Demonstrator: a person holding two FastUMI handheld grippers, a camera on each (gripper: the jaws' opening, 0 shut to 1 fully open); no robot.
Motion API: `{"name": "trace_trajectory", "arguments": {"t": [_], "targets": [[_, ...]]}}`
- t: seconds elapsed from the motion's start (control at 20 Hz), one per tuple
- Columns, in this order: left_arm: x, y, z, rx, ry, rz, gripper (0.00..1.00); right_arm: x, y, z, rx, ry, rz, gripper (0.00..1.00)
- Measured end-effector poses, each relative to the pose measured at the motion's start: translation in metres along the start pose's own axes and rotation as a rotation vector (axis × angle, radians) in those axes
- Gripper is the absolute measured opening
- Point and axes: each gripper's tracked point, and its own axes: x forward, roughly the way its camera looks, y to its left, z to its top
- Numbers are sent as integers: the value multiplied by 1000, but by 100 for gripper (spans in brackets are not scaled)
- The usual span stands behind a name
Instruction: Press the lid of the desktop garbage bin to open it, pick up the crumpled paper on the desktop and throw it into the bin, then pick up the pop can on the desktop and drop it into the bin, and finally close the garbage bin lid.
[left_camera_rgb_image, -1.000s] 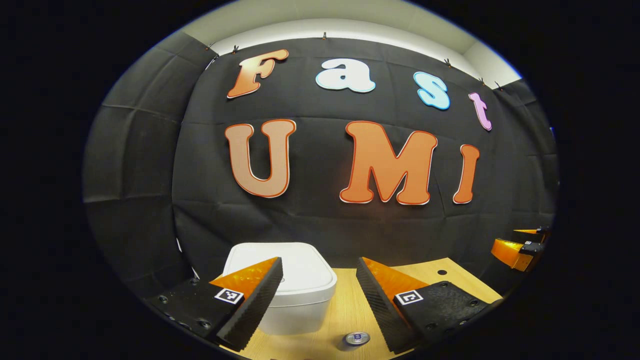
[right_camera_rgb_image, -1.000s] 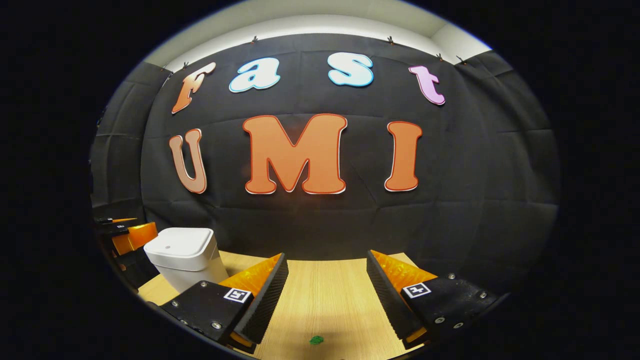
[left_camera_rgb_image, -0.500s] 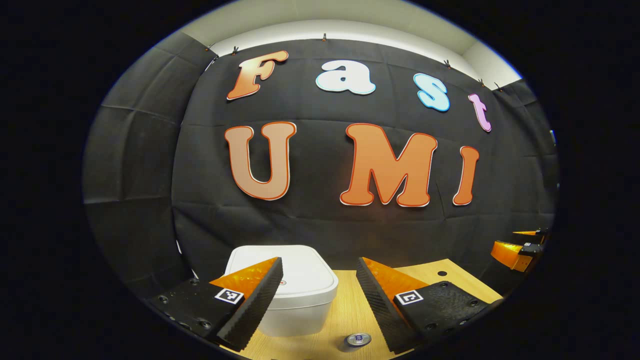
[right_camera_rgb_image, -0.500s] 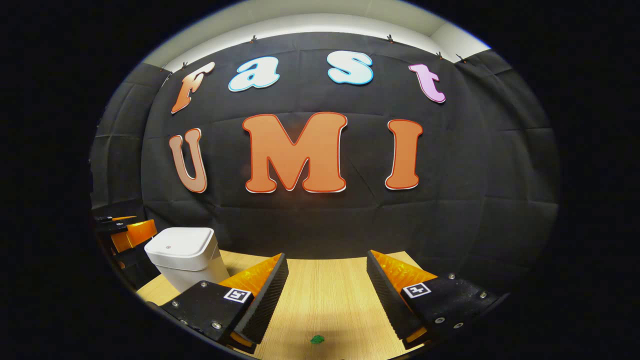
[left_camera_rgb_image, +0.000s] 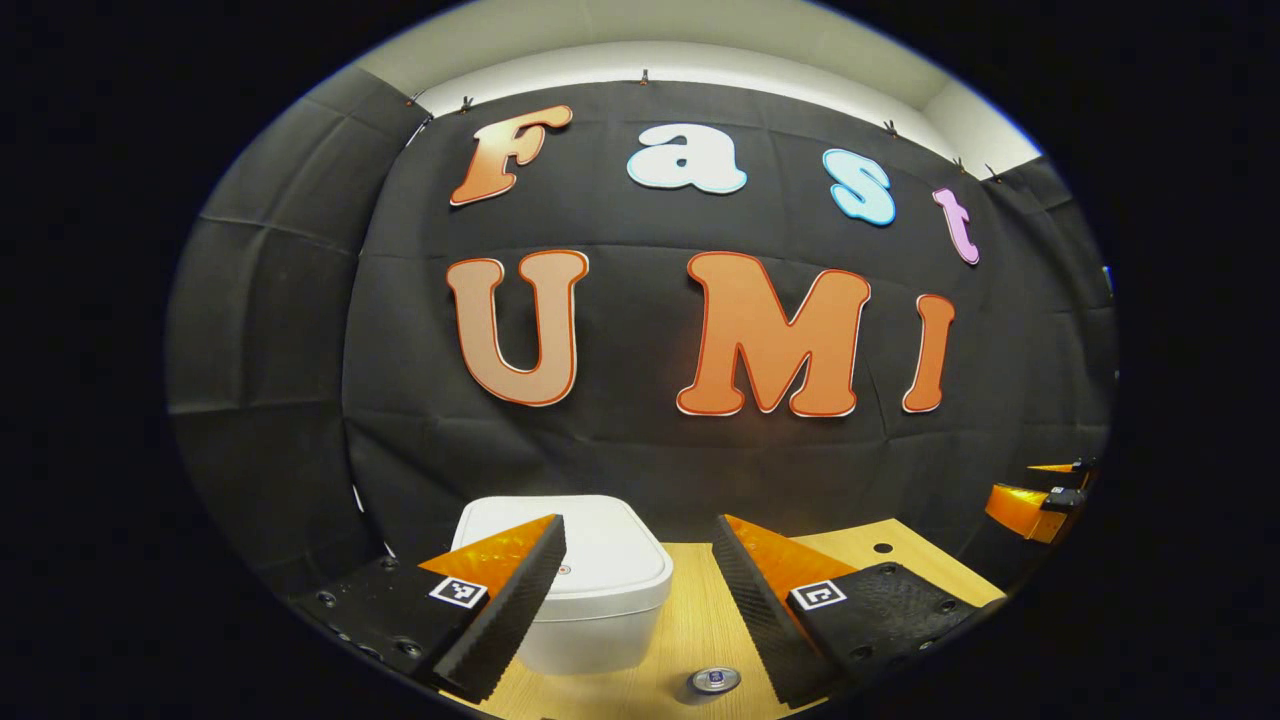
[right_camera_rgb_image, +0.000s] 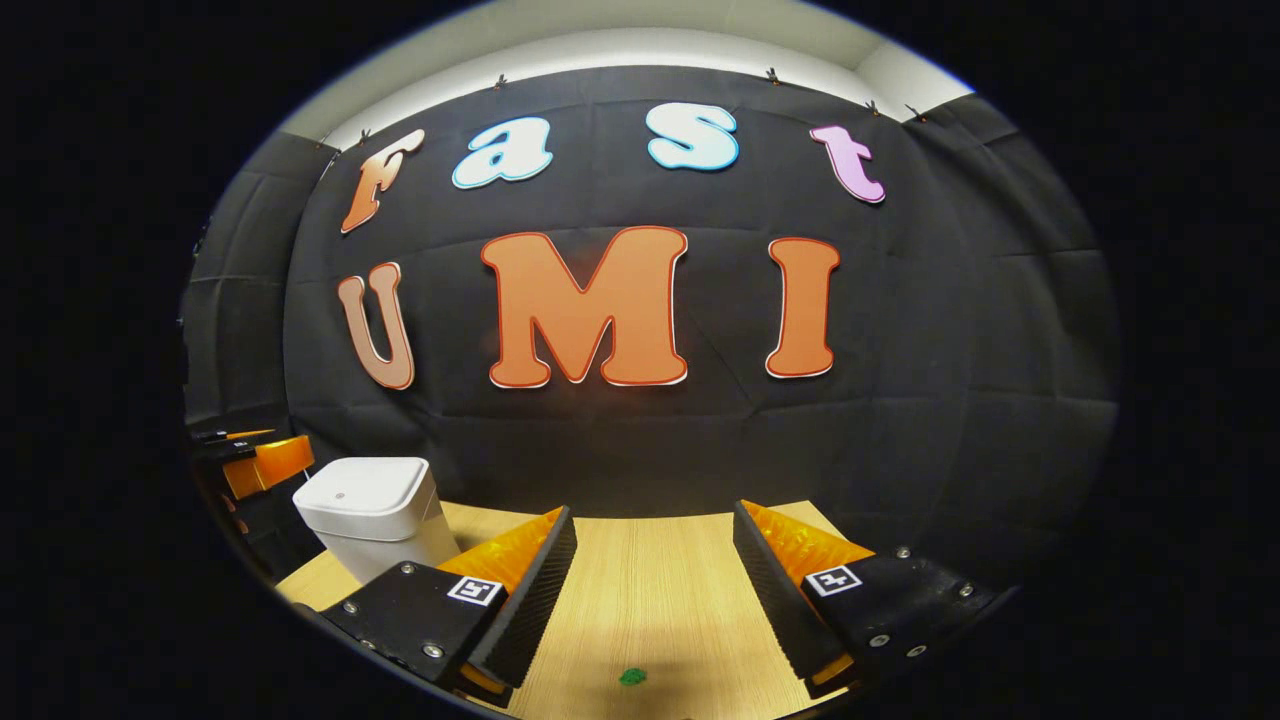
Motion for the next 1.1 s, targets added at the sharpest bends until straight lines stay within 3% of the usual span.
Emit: {"name": "trace_trajectory", "arguments": {"t": [0.5,0.6,0.8,0.9,0.95,1.05,1.1], "targets": [[-2,-8,6,43,-7,-1,94,-10,-22,-2,8,4,-32,94],[-5,-11,8,50,-9,-5,89,-10,-23,1,25,-2,-32,94],[-5,-16,1,35,19,-20,70,-11,-24,2,21,-6,-23,94],[-7,-15,-3,31,40,-18,54,-12,-22,4,16,-7,-17,94],[-6,-13,-3,37,46,-7,39,-13,-23,4,15,-9,-14,94],[-7,-8,-1,48,47,11,18,-14,-23,4,15,-10,-12,94],[-7,-7,-2,50,48,23,15,-13,-23,4,14,-9,-11,94]]}}
